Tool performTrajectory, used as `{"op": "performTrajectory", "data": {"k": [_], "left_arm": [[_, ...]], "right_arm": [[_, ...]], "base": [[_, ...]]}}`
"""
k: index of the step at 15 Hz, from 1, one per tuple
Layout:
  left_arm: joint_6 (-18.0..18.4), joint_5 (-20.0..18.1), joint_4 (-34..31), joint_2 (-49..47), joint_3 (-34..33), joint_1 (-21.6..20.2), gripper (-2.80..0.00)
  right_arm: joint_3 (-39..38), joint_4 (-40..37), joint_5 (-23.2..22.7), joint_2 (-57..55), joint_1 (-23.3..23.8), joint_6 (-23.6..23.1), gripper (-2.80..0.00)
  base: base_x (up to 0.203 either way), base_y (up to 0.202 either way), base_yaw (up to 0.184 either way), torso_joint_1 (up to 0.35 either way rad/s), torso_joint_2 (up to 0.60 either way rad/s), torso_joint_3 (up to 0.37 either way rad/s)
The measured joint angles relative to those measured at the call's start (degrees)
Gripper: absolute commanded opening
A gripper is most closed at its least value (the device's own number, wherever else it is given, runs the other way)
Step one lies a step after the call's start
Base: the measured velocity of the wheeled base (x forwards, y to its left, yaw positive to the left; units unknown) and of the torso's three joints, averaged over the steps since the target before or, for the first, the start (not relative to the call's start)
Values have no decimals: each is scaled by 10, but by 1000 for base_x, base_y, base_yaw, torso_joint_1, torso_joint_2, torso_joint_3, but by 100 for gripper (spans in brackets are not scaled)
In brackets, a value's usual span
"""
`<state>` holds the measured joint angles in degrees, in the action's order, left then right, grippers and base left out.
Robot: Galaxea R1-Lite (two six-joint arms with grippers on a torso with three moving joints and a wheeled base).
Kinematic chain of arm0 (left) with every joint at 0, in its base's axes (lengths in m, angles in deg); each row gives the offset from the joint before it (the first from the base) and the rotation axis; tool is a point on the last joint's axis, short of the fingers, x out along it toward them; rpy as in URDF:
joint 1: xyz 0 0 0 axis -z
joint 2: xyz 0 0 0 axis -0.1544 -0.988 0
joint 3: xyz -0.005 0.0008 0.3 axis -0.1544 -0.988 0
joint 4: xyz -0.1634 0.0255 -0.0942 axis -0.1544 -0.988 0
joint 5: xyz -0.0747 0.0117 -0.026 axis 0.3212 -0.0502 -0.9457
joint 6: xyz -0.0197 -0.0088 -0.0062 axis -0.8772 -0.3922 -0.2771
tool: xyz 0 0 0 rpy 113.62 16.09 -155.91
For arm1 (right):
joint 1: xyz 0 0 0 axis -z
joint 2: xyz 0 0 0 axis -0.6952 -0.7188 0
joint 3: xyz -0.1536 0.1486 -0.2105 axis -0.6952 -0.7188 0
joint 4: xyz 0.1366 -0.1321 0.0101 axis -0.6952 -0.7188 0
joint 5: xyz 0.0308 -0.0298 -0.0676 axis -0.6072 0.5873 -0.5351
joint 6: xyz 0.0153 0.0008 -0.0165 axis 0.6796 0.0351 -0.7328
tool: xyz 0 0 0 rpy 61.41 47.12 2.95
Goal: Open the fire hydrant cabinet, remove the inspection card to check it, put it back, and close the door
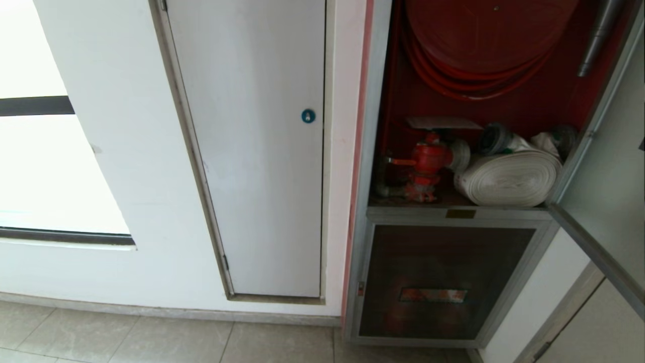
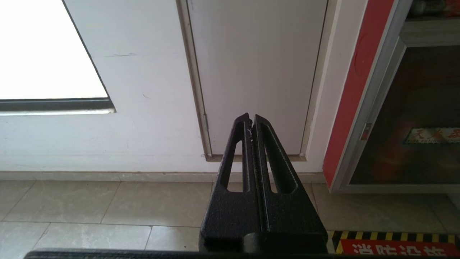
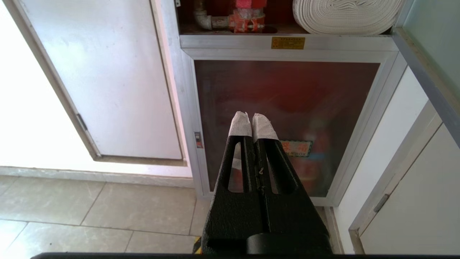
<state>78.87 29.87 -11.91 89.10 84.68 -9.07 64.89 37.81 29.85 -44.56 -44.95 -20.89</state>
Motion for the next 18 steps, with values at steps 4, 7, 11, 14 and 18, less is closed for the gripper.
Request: {"op": "performTrajectory", "data": {"k": [4, 7, 11, 14, 18], "left_arm": [[0, 0, 0, 0, 0, 0, -280], [0, 0, 0, 0, 0, 0, -280], [0, 0, 0, 0, 0, 0, -280], [0, 0, 0, 0, 0, 0, -280], [0, 0, 0, 0, 0, 0, -280]], "right_arm": [[0, 0, 0, 0, 0, 0, -280], [0, 0, 0, 0, 0, 0, -280], [0, 0, 0, 0, 0, 0, -280], [0, 0, 0, 0, 0, 0, -280], [0, 0, 0, 0, 0, 0, -280]], "base": [[0, 0, 0, 0, 0, 0], [0, 0, 0, 0, 0, 0], [0, 0, 0, 0, 0, 0], [0, 0, 0, 0, 0, 0], [59, 0, 1, -4, -3, 0]]}}
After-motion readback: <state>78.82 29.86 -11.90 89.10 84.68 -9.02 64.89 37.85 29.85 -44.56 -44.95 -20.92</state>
